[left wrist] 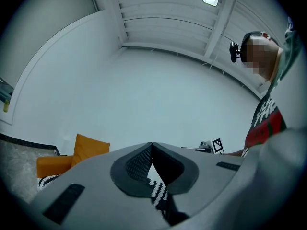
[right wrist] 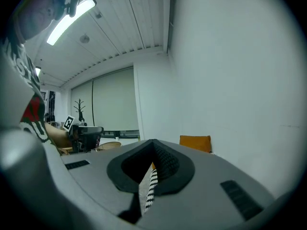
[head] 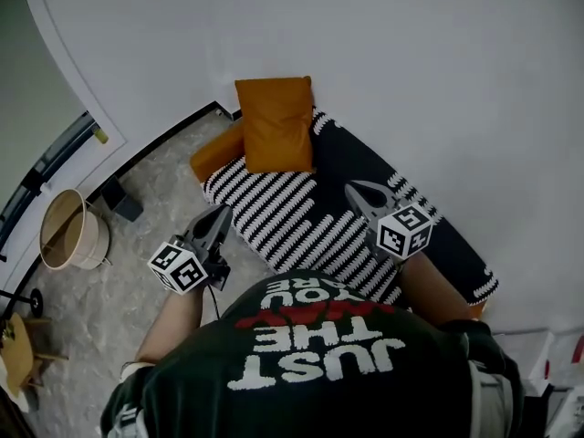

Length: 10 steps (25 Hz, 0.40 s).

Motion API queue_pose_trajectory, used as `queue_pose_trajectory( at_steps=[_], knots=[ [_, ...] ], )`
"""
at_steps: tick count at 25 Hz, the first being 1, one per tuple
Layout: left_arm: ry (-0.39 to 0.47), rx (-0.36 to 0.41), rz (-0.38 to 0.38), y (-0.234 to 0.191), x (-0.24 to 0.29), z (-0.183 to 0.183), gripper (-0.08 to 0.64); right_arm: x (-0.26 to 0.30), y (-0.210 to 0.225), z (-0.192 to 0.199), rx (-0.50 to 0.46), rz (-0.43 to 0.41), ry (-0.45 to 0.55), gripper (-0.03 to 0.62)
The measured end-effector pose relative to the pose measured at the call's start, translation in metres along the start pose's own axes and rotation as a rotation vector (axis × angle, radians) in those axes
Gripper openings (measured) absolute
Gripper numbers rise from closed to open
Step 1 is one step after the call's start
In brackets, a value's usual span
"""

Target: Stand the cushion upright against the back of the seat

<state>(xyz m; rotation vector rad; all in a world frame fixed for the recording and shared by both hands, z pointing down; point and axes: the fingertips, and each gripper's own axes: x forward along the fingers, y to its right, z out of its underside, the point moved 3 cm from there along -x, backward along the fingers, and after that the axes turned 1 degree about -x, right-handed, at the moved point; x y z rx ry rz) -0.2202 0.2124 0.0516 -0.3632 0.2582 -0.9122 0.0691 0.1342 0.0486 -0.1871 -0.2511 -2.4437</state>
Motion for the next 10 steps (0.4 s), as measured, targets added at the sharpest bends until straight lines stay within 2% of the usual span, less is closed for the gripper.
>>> queue_pose_trajectory(
  at_steps=[10],
  knots=[
    [0.004, -0.003, -0.01, -0.002, 0.0089, 0.004, 0.011, 0.0033, 0.0099, -0.0021, -0.01, -0.013, -0.003, 0.023]
  ],
)
